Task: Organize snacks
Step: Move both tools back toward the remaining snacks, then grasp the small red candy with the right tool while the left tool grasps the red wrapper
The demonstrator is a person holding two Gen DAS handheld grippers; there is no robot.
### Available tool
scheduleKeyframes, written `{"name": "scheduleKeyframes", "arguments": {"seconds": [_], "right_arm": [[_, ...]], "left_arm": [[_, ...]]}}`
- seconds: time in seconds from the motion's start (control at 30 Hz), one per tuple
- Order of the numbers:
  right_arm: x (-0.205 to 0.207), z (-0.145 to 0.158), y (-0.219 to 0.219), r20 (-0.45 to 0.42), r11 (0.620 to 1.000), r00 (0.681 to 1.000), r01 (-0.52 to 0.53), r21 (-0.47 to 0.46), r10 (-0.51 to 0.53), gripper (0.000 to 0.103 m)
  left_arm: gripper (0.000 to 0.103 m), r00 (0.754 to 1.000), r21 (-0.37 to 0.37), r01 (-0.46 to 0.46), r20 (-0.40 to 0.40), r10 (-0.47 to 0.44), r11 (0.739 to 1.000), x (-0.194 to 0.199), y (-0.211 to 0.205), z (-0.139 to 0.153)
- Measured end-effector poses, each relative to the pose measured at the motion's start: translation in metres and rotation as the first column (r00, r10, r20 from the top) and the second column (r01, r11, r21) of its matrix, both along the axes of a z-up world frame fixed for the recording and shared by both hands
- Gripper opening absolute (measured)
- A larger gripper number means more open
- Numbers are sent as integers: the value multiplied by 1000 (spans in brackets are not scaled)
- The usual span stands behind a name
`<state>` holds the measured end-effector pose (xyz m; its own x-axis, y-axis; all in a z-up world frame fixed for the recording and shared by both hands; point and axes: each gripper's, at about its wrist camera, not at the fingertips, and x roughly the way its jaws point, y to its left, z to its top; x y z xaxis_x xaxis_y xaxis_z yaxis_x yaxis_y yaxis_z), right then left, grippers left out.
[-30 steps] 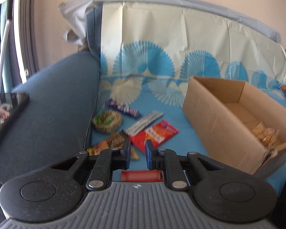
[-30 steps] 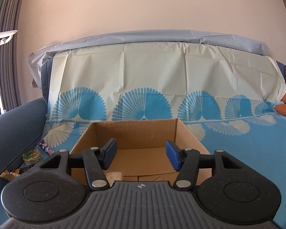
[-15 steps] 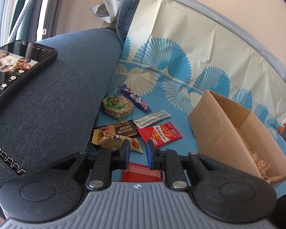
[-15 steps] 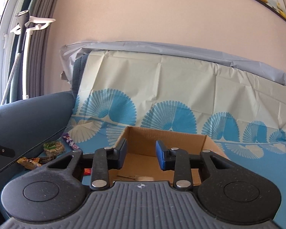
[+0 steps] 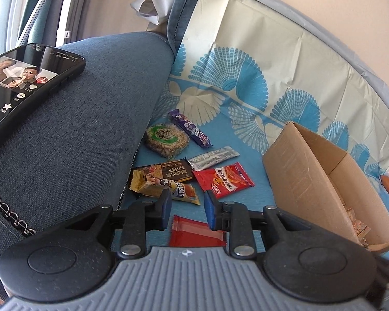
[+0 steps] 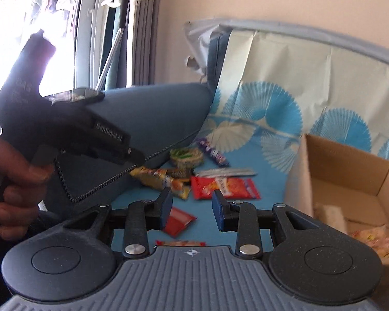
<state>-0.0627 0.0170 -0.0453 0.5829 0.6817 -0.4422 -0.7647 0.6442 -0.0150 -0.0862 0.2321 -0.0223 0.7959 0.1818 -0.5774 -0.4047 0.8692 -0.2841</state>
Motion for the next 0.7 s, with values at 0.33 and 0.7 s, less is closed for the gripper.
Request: {"name": "scheduleKeyframes", "arguments": {"seconds": [0.33, 0.7], "right_arm": [[37, -50, 28, -303, 994, 948, 71, -89, -95, 49], [59, -66, 46, -332, 991, 936, 94, -92, -119, 61]], "left_arm": [[33, 999, -2, -9, -39, 9, 1000, 7, 1, -4], [37, 997, 9, -8, -76, 9, 1000, 14, 1, -7]]}}
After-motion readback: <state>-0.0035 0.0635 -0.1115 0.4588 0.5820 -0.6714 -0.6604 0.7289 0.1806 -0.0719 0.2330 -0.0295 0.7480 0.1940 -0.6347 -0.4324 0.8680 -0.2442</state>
